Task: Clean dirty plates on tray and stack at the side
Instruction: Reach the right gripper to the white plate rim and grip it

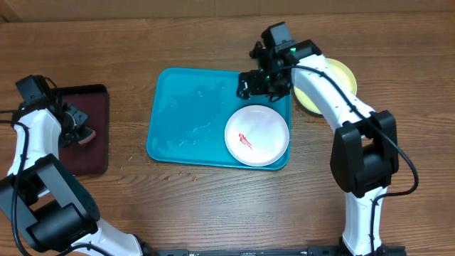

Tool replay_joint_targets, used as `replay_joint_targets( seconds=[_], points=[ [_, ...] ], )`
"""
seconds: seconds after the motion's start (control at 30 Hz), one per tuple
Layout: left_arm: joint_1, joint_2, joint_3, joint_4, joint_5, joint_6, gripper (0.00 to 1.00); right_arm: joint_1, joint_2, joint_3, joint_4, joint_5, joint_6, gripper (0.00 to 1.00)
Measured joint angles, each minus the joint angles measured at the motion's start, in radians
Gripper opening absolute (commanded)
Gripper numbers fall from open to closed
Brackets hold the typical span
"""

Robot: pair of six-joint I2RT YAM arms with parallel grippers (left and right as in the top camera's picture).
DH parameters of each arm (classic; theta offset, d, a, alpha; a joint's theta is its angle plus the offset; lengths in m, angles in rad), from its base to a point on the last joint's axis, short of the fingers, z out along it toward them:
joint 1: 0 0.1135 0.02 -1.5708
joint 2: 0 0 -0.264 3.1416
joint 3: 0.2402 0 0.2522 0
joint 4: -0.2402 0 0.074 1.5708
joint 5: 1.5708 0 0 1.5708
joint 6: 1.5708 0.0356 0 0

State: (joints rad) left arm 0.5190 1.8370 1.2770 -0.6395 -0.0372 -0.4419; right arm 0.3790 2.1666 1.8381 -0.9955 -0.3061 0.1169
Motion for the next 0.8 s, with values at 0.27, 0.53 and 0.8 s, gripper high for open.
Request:
replay_joint_targets(
  seconds=[0.27,0.53,0.8],
  points=[
    [0.0,0.0,-0.051,0.073,-0.002,0.003,0.36,0.029,0.0,0.0,0.019,0.008,0.064,1.0],
    [0.0,0.0,-0.06,0.073,-0.01,0.007,0.72,0.031,0.0,0.0,0.022,0.007,0.089,1.0],
    [0.0,0.0,-0.06,0.091,-0.011,0.007,0.83,0.031,0.0,0.0,0.023,0.007,0.092,1.0]
  ],
)
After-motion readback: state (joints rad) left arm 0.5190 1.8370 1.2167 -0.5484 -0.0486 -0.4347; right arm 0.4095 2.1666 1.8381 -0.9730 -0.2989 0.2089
